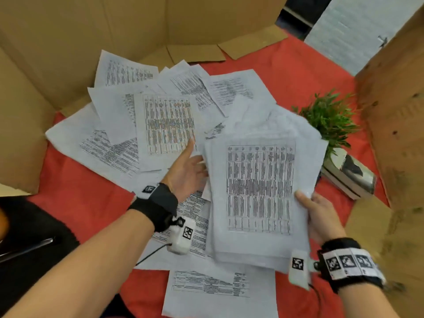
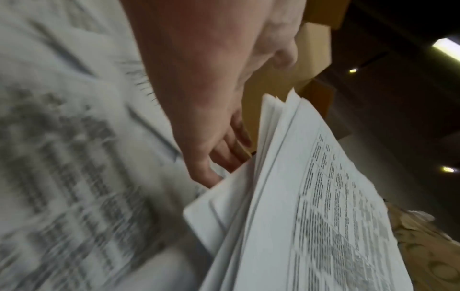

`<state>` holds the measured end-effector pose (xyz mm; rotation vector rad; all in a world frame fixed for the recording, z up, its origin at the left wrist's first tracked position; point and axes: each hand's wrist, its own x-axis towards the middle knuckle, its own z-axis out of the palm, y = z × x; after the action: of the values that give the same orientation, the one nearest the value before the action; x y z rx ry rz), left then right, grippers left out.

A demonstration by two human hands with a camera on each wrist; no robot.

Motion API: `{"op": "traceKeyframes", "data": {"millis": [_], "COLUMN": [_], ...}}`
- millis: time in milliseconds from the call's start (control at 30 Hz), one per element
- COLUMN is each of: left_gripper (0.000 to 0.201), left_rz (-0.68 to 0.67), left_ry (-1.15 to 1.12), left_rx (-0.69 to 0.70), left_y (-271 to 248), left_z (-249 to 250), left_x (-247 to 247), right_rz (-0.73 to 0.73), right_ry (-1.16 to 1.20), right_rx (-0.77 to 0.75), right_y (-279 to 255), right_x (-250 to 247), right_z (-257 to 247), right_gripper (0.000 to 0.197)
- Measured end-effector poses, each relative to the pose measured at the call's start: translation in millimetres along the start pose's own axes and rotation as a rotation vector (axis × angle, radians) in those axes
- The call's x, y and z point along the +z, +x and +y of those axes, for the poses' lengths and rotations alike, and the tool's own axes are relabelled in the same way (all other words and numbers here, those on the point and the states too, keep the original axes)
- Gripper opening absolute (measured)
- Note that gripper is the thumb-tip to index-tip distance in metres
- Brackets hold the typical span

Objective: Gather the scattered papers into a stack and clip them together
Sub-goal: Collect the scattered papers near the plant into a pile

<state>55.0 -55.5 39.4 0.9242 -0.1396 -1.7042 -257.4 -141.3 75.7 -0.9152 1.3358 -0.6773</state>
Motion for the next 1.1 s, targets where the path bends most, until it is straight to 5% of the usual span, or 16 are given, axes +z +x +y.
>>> {"op": "traceKeyframes", "data": {"millis": [233,367,467,567,700,867,1100], "left_gripper": [0.035,0.011,0.035,0.036,0.012,0.025,0.044], "left_rz": [0.227,0.196,0.271,0.408,0.579,0.397,0.188], "left_ry": [0.468,0.852,0.937,0.885,1.026,1.161,1.328], "left_rx": [-0.167,-0.179,-0.114,-0.032,0.022,0.005,-0.081], "left_y": [9,19,22,23,22,26,27], "left_z": [-61,-73,-78,-76,-67,-75,-90], "left_x": [3,5,7,-3,-11,4,40], "right_rz": [0.191,0.403,0.549,0.628,0.655,0.567,0.448], "right_ry": [0.229,0.194,0.006,-0.154,-0.199,0.036,-0.119], "right_rx": [0.207,0.241,0.263,0.283,0.326,0.363,0.192], "right_y": [-7,-7,-9,-17,-22,-16,1], "right_x": [-13,-28,-43,-60,-74,-58,-37], "right_z": [83,105,108,111,116,115,95], "right_gripper": [0.023,0.024,0.019,0.036,0.042,0.037,0.029]}}
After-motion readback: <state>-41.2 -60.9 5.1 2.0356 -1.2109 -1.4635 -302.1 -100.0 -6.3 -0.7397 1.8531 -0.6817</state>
